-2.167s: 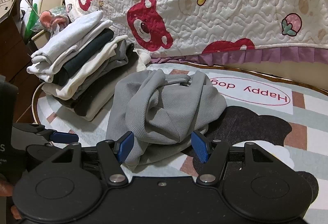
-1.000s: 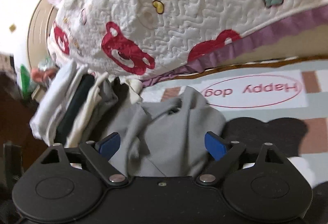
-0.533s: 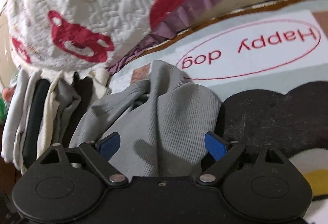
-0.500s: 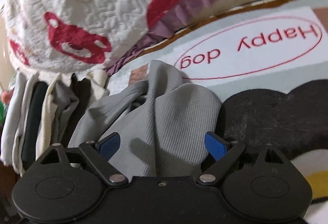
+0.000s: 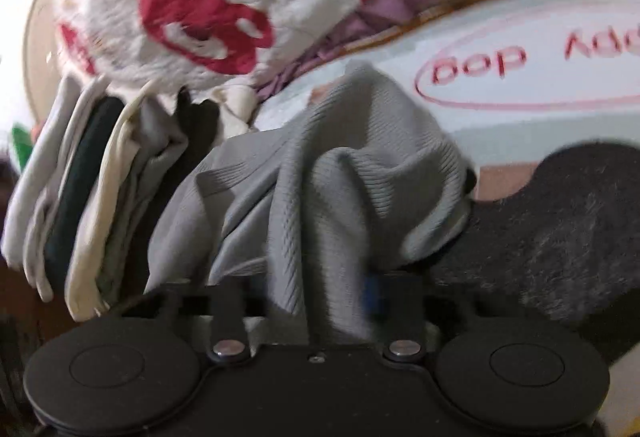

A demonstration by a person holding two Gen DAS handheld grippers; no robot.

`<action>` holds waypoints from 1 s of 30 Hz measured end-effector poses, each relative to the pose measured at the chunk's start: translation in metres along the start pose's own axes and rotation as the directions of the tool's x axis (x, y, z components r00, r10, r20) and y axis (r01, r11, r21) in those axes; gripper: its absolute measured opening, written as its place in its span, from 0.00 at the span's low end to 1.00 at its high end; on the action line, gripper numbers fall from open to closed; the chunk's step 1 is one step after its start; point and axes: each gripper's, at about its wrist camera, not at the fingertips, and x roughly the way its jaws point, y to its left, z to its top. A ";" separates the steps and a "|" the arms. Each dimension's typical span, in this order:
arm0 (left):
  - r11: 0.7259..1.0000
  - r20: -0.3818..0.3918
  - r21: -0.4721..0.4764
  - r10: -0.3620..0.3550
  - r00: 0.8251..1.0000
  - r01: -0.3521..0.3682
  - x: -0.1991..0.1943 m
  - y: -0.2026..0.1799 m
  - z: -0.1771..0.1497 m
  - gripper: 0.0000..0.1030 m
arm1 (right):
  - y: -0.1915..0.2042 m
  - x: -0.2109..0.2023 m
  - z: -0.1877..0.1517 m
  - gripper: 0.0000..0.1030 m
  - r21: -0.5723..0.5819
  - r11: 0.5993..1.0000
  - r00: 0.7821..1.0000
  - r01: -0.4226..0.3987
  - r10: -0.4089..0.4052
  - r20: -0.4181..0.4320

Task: Fold clothes

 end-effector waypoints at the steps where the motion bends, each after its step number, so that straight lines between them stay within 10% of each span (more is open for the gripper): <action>1: 1.000 0.004 0.023 -0.012 1.000 0.012 0.001 -0.003 -0.003 0.85 | 0.005 -0.007 -0.005 0.25 -0.049 0.999 1.000 0.016 -0.014 0.024; 5: 0.975 0.097 0.211 0.046 0.994 -0.066 -0.011 -0.036 -0.014 0.12 | 0.015 -0.057 -0.019 0.20 -0.095 0.995 0.988 0.018 -0.003 0.154; 15: 0.864 0.433 0.458 -0.012 0.901 -0.209 -0.077 -0.113 -0.060 0.07 | 0.026 -0.170 -0.036 0.14 -0.151 0.984 0.929 0.098 -0.036 0.367; 19: 0.756 0.490 0.586 -0.044 0.870 -0.292 -0.095 -0.151 -0.084 0.07 | 0.035 -0.225 -0.042 0.14 -0.145 0.973 0.878 0.180 -0.093 0.470; 25: 0.741 0.482 0.641 -0.186 0.856 -0.201 -0.130 -0.198 -0.089 0.06 | 0.042 -0.300 -0.049 0.14 -0.136 0.958 0.793 0.254 -0.126 0.596; 30: 0.822 0.531 0.561 -0.265 0.805 -0.099 -0.170 -0.218 -0.050 0.06 | 0.057 -0.355 -0.038 0.14 -0.145 0.929 0.744 0.341 -0.172 0.646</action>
